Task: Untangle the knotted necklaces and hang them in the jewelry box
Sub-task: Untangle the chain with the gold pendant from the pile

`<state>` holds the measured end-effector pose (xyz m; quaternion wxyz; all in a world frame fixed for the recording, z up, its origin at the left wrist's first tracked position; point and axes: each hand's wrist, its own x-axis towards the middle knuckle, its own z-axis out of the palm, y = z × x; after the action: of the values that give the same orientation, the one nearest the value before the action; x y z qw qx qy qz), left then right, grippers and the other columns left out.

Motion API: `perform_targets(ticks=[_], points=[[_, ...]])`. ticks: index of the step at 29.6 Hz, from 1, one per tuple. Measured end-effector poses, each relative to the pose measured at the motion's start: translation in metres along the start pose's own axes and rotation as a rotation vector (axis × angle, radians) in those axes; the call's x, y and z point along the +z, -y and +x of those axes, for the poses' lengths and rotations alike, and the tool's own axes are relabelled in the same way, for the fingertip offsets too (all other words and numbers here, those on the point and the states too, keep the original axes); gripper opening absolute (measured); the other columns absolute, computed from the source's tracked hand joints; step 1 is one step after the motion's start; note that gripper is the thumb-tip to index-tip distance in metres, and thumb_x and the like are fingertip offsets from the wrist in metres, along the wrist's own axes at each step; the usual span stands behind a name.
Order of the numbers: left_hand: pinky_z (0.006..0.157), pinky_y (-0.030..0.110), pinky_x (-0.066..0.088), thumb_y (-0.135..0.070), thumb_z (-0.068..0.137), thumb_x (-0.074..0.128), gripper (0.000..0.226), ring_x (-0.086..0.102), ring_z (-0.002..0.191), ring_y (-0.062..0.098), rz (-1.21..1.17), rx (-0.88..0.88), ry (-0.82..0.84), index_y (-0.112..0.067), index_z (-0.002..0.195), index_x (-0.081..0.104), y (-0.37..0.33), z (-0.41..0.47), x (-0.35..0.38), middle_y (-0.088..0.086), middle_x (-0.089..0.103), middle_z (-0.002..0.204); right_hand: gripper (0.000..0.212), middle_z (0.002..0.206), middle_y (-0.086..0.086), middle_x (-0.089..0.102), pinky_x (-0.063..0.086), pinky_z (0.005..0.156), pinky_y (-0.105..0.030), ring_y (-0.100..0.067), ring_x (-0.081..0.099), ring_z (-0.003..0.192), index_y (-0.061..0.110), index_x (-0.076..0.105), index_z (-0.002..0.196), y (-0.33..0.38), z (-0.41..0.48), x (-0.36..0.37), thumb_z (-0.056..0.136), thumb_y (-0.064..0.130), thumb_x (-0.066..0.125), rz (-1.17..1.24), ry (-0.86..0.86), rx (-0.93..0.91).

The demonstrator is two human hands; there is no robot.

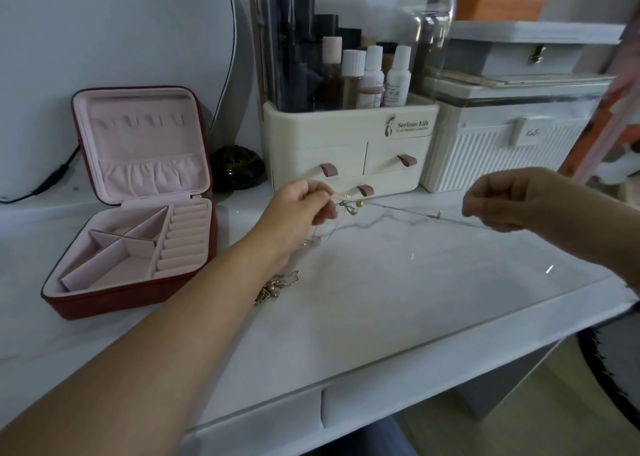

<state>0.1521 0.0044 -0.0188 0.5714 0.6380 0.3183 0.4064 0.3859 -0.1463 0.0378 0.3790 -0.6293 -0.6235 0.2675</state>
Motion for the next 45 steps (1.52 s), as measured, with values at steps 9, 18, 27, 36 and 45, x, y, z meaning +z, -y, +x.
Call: perform_targets(ticks=[9,18,27,36,45], points=[[0.075,0.036,0.056,-0.003,0.098,0.030,0.021,0.071,0.068,0.026,-0.252,-0.096,-0.015,-0.013,0.084,0.042,-0.003,0.000,0.007,0.010,0.072,0.072,0.030,0.095,0.013,0.071,0.050,0.079,-0.028,-0.004,0.061,0.077,0.025,0.069,0.102,-0.007,-0.010,0.042,0.092,0.042,0.046,-0.786,-0.038,0.071],[0.047,0.024,0.024,-0.004,0.094,0.034,0.021,0.026,0.044,0.010,-0.182,-0.105,-0.020,-0.018,0.080,0.043,-0.003,-0.001,0.007,-0.005,0.038,0.052,0.087,0.151,0.005,0.033,0.040,0.104,-0.033,-0.006,0.050,0.117,0.023,0.013,0.152,-0.010,0.001,0.074,0.081,0.042,0.060,-0.110,-0.344,0.036],[0.039,0.019,0.020,-0.009,0.094,0.042,0.025,0.023,0.039,0.007,-0.125,-0.111,-0.029,-0.017,0.071,0.040,-0.009,0.000,-0.003,-0.011,0.031,0.043,0.048,0.085,0.005,0.063,0.046,0.102,-0.038,-0.010,0.065,0.091,0.011,0.050,0.130,-0.003,-0.002,0.045,0.086,0.029,0.049,1.309,-0.334,-0.085],[0.036,0.016,0.021,-0.010,0.093,0.048,0.034,0.022,0.036,0.006,-0.110,-0.052,-0.097,-0.017,0.061,0.039,-0.013,0.001,-0.012,-0.012,0.030,0.040,0.055,0.053,-0.011,0.047,0.043,0.066,-0.033,-0.022,0.047,0.053,0.017,0.069,0.061,-0.008,-0.017,0.042,0.083,0.059,0.043,-0.049,-0.353,0.049],[0.036,0.014,0.020,-0.012,0.092,0.049,0.034,0.021,0.035,0.006,-0.047,-0.090,-0.042,-0.017,0.060,0.038,-0.007,-0.001,-0.005,-0.011,0.029,0.041,0.075,0.156,-0.003,0.025,0.018,0.116,-0.045,-0.021,0.025,0.143,0.014,0.024,0.149,-0.022,-0.007,0.065,0.089,0.057,0.029,-0.706,-0.420,0.179]])
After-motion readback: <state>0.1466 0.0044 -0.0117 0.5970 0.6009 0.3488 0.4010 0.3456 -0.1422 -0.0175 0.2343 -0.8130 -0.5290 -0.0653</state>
